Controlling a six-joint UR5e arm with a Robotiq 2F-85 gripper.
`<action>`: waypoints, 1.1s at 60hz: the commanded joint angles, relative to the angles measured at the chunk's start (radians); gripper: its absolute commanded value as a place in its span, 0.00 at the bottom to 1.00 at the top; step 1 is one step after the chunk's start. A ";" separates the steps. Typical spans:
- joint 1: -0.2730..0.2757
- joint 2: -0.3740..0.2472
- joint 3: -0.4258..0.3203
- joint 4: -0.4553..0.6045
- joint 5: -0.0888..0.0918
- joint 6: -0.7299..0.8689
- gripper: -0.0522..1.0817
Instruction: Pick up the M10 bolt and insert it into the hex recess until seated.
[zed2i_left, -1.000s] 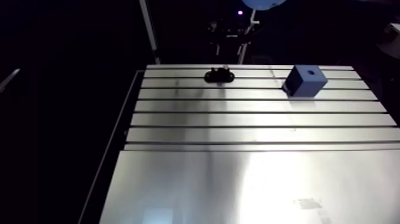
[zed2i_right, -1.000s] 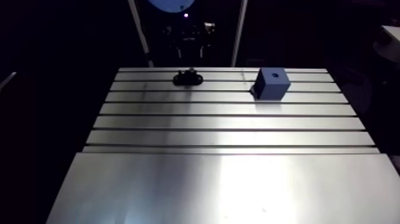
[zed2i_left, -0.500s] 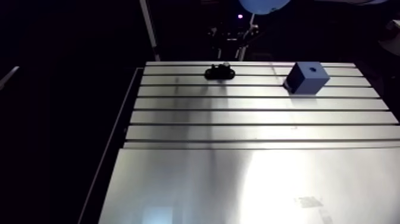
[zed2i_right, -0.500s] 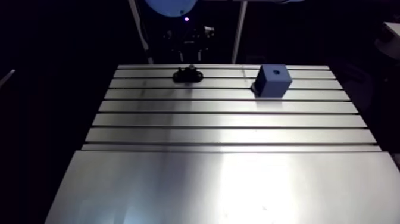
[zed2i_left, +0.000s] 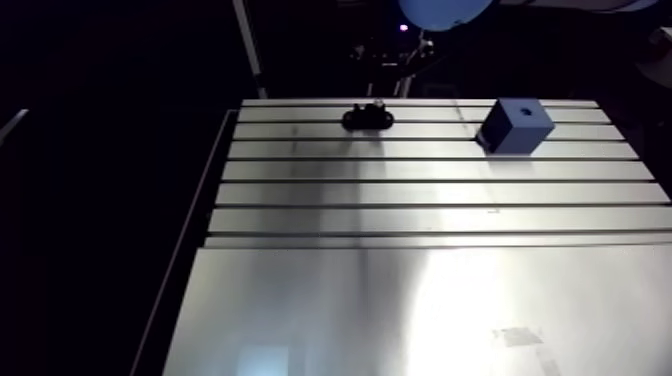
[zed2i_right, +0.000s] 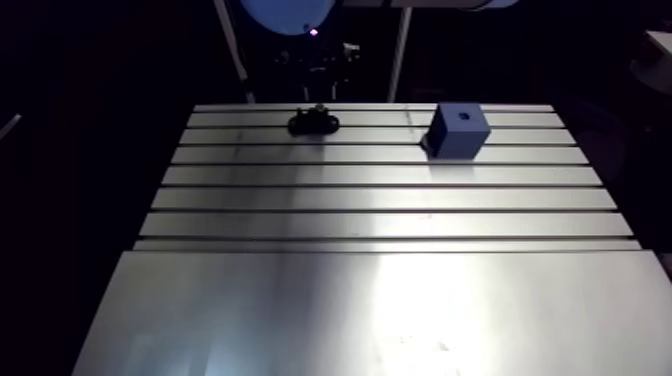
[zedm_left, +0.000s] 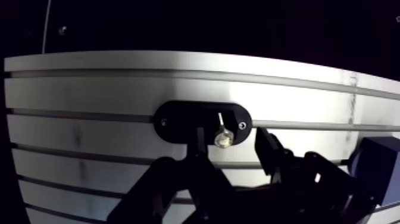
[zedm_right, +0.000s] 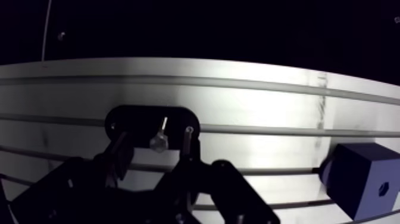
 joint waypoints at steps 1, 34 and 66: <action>-0.001 0.003 0.002 -0.007 0.001 -0.002 0.46; 0.001 0.015 0.012 -0.007 -0.001 -0.002 0.46; 0.001 0.017 0.014 -0.009 -0.001 -0.002 0.49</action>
